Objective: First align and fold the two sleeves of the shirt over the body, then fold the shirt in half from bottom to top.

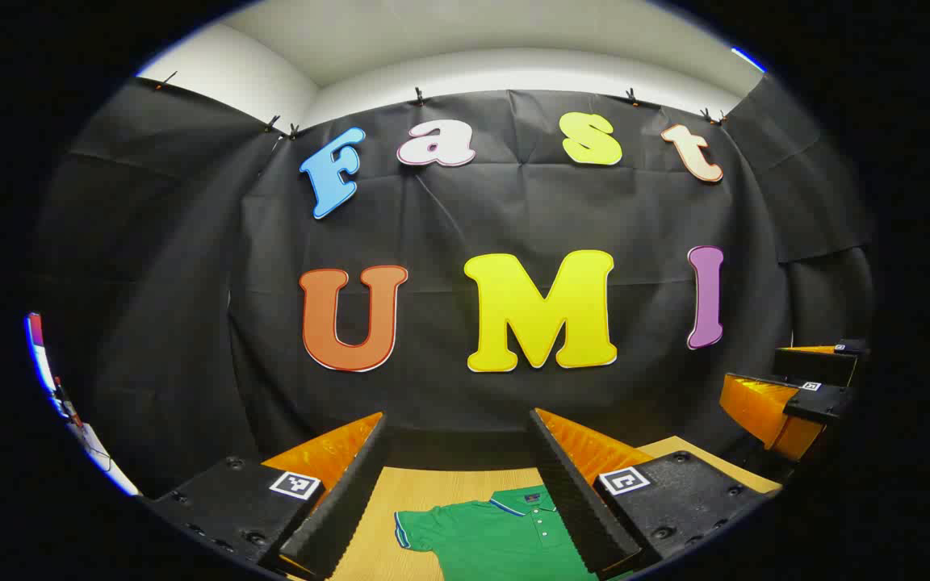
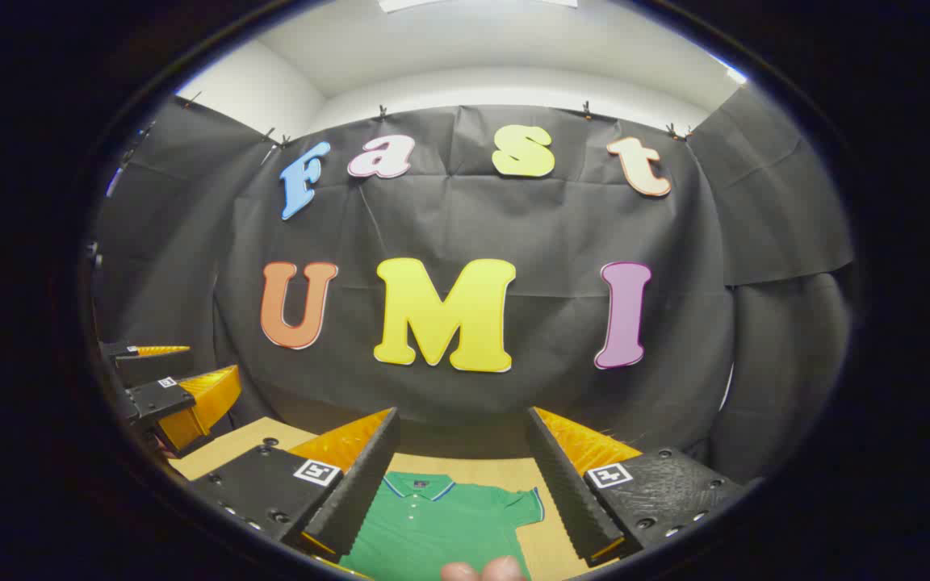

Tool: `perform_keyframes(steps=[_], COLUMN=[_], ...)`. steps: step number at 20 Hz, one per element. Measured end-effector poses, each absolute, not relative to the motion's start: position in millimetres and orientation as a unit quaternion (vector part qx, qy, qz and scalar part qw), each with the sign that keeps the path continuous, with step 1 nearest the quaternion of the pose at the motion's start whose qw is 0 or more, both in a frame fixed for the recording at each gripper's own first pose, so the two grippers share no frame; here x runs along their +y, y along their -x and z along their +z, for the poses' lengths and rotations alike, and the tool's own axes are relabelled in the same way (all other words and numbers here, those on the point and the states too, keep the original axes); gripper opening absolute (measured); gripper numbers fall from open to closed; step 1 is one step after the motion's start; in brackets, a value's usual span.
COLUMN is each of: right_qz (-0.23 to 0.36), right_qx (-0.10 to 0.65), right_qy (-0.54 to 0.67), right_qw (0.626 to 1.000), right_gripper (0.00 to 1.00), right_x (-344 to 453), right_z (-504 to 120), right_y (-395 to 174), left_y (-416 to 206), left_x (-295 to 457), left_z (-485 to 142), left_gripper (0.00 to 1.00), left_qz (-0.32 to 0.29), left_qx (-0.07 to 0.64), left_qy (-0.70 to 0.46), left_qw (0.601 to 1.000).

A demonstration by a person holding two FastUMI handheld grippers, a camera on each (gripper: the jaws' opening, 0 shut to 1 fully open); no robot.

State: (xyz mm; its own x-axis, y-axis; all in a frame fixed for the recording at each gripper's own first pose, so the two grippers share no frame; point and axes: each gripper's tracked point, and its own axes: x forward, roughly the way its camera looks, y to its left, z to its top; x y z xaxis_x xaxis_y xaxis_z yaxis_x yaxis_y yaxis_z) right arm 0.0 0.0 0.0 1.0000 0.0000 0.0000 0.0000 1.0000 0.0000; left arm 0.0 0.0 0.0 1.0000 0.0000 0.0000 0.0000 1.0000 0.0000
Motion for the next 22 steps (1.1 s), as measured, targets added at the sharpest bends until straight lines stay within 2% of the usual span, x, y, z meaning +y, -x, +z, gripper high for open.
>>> perform_keyframes(steps=[2,4,6,9,10,12,15,22], right_qz=[-0.002,-0.001,-0.002,-0.004,-0.004,-0.004,-0.007,-0.001], right_qx=[-0.002,-0.003,-0.003,-0.001,0.001,0.002,0.004,0.039], right_qy=[0.0,-0.004,-0.007,0.001,0.003,-0.001,-0.002,-0.004], right_qw=[1.0,1.0,1.0,1.0,1.0,1.0,1.0,0.999], right_gripper=[0.93,0.93,0.97,0.93,0.96,0.93,0.97,0.97], right_x=[-2.9,-4.8,-8.7,-13.9,-16.5,-20.1,-27.3,-49.4], right_z=[1.0,2.0,1.6,1.5,0.2,0.8,0.2,-33.9], right_y=[-1.0,-2.9,-3.2,-6.0,-7.2,-9.3,-14.0,-38.5], left_y=[-1.4,-2.0,-2.1,-4.4,-5.1,-6.6,-8.9,-16.3], left_x=[-3.9,-7.3,-9.3,-15.8,-16.9,-20.3,-25.0,-39.9], left_z=[1.7,1.3,0.7,-0.5,-1.2,-2.7,-0.6,-4.4], left_gripper=[1.0,1.0,1.0,1.0,1.0,1.0,1.0,1.0], left_qz=[-0.002,-0.006,-0.009,-0.014,-0.015,-0.017,-0.02,-0.034], left_qx=[-0.002,-0.003,-0.002,-0.001,0.0,0.002,0.002,0.004], left_qy=[-0.001,0.0,-0.001,-0.002,-0.003,-0.003,-0.005,-0.002], left_qw=[1.0,1.0,1.0,1.0,1.0,1.0,1.0,0.999])
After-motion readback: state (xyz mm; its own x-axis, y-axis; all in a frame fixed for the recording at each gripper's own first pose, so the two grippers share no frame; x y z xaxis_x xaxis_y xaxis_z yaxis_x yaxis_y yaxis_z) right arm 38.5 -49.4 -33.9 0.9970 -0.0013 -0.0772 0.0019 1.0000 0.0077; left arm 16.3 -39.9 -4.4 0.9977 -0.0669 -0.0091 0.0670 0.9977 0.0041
